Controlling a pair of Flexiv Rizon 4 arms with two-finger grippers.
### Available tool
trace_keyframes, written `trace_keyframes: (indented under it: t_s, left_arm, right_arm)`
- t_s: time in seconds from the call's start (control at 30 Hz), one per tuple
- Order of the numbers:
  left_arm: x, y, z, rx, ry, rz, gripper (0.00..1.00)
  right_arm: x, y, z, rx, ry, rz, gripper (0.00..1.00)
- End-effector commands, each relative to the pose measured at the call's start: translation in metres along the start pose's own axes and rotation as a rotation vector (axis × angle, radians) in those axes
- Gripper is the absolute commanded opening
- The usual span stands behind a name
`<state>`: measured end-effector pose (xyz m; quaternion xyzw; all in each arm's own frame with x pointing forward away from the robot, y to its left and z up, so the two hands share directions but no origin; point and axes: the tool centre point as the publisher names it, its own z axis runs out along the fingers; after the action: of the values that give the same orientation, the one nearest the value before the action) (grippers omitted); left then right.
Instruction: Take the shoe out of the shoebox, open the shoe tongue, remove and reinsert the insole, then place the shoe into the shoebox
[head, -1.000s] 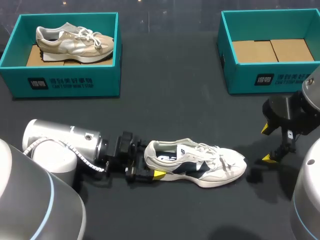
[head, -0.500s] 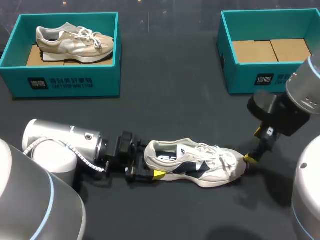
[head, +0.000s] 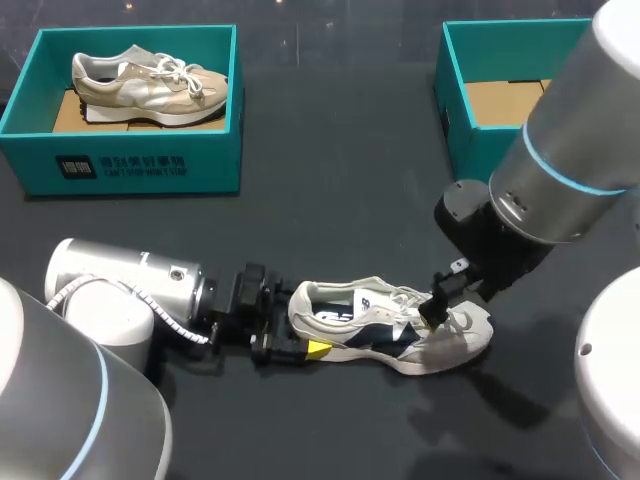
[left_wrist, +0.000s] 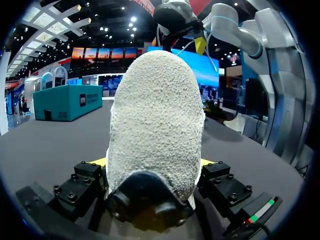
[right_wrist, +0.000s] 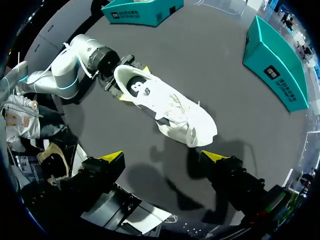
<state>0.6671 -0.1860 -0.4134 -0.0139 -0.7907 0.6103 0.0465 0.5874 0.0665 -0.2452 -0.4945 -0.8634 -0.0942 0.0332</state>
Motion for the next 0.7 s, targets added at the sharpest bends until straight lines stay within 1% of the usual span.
trace_keyframes:
  t_s: [0.03,0.23,0.27,0.33,0.37,0.43,0.5,0.57,0.67,0.7]
  left_arm:
    - [-0.002,0.002,0.003,-0.003,-0.003,0.000,0.00]
    - [-0.002,0.002,0.003,-0.003,-0.003,0.000,0.00]
    - [-0.002,0.002,0.003,-0.003,-0.003,0.000,0.00]
    - [-0.002,0.002,0.003,-0.003,-0.003,0.000,0.00]
    - [-0.002,0.002,0.003,-0.003,-0.003,0.000,0.00]
    - [-0.002,0.002,0.003,-0.003,-0.003,0.000,0.00]
    - [-0.002,0.002,0.003,-0.003,-0.003,0.000,0.00]
    - [-0.002,0.002,0.003,-0.003,-0.003,0.000,0.00]
    - [-0.002,0.002,0.003,-0.003,-0.003,0.000,0.00]
    - [-0.002,0.002,0.003,-0.003,-0.003,0.000,0.00]
  right_arm:
    - [0.005,0.007,0.004,0.031,-0.095,0.078,1.00]
    - [0.005,0.007,0.004,0.031,-0.095,0.078,1.00]
    - [0.005,0.007,0.006,0.016,-0.093,0.126,1.00]
    - [0.010,0.015,0.011,0.070,-0.133,0.228,1.00]
    - [0.013,0.019,0.014,0.071,-0.144,0.261,1.00]
    - [0.022,0.029,0.019,0.084,-0.170,0.300,1.00]
    - [0.033,0.041,0.022,0.076,-0.187,0.314,1.00]
    - [0.042,0.053,0.027,0.110,-0.226,0.344,1.00]
    - [0.051,0.065,0.033,0.134,-0.251,0.387,1.00]
    - [0.054,0.067,0.035,0.131,-0.253,0.397,1.00]
